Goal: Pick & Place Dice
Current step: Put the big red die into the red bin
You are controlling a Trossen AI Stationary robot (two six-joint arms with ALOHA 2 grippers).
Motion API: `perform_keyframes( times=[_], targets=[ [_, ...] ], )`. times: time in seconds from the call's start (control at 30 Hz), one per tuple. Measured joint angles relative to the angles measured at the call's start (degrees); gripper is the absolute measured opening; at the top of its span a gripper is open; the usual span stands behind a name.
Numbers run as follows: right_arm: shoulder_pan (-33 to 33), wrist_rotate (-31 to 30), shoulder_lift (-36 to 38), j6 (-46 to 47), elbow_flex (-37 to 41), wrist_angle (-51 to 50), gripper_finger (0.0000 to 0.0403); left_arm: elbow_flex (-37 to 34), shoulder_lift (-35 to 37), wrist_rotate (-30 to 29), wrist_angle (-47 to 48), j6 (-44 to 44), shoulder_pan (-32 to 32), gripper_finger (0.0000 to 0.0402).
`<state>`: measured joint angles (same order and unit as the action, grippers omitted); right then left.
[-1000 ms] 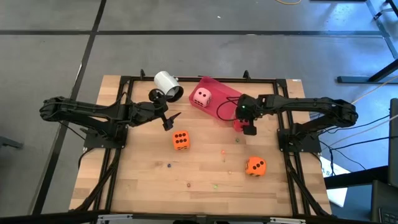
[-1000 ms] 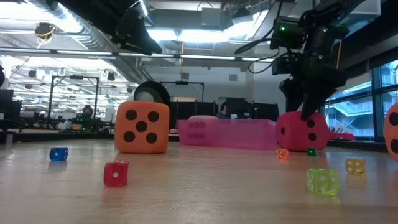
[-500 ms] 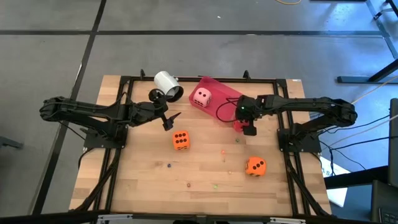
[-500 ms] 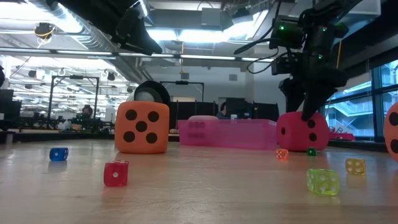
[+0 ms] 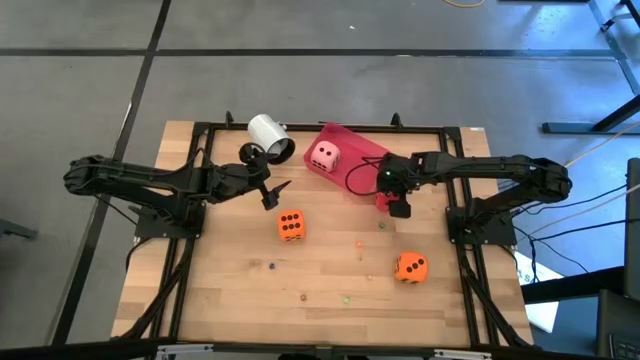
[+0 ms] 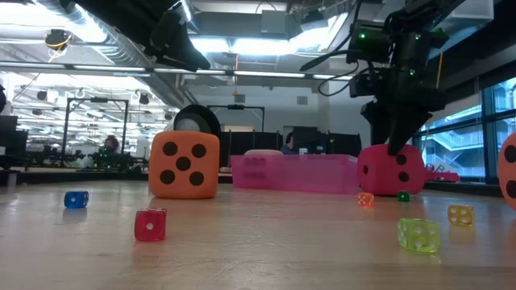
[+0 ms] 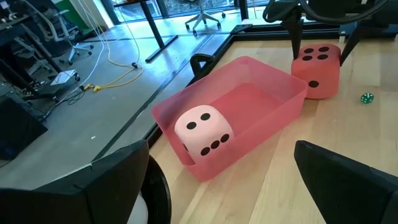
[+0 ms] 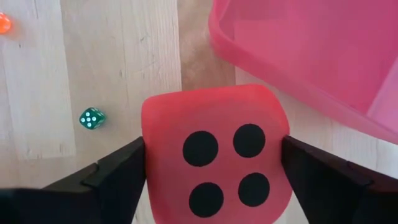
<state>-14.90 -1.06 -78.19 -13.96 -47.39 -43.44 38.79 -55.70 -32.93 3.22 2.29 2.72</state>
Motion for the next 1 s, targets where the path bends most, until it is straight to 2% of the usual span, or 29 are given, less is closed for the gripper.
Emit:
perform_keyframes(
  times=[0.43, 0.7, 1.0],
  targets=[
    [2.3, -1.8, 0.7, 1.7, 0.1, -0.1, 0.0324, 0.0, 0.0, 0.0, 0.0, 0.0, 0.0, 0.04],
    [5.2, -0.6, 4.9, 4.8, 0.4, -1.0, 0.0318, 0.0, 0.0, 0.1, 0.0, -0.2, 0.0, 0.04],
    [7.6, -2.8, 8.8, 10.7, 0.3, -0.6, 0.0276, 0.0, 0.0, 2.6, 0.0, -0.2, 0.0, 0.04]
  ],
)
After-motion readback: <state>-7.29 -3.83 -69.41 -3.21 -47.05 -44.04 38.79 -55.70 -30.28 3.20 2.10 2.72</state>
